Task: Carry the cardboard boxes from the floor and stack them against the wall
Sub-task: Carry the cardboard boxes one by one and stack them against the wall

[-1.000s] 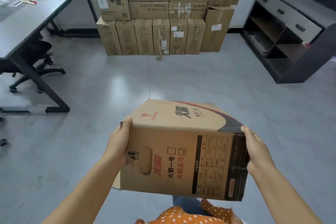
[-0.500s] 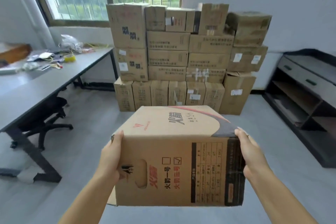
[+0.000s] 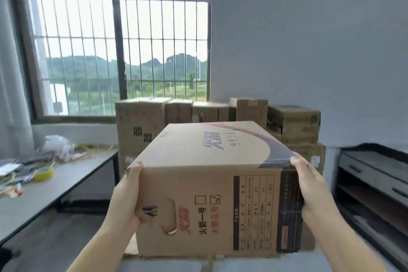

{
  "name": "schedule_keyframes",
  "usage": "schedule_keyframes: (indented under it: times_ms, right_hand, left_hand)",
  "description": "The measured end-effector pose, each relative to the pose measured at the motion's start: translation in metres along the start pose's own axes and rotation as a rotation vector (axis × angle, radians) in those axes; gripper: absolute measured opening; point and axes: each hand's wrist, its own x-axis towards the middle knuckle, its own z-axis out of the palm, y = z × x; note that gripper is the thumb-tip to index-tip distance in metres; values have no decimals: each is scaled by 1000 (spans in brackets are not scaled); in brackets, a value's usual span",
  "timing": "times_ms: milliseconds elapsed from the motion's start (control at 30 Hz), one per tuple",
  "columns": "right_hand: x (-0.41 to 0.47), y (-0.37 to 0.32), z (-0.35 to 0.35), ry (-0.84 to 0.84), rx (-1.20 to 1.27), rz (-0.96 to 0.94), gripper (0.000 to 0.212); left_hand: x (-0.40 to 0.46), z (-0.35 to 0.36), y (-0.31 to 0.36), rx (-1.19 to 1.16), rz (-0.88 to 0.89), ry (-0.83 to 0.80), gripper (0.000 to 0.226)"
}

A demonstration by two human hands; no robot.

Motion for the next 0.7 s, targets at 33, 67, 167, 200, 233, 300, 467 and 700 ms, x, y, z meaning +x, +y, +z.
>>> schedule_keyframes:
  times_ms: [33,67,167,200,233,300,467,700]
  right_hand:
    - [19,-7,16,5,5,-33,28]
    - [38,-14,32,13,11,-67,29]
    - [90,-30,69,28,43,-169,33]
    - [108,-35,80,34,67,-191,32]
    - [126,-40,90,41,83,-211,31]
    - [162,-49,112,40,78,-246,27]
    - [264,-57,167,42,112,-311,16]
    - [430,-38,232,2,153,-371,16]
  left_hand:
    - [27,11,10,-14,25,-17,34]
    - [53,23,19,-29,53,-26,35]
    - [124,57,42,-79,119,-45,34]
    - [145,67,47,-93,137,-62,34]
    - [165,77,51,-105,152,-81,33]
    - [202,97,58,-135,188,-121,34]
    - [293,156,65,-231,255,-114,26]
    - [428,242,47,-259,326,-90,32]
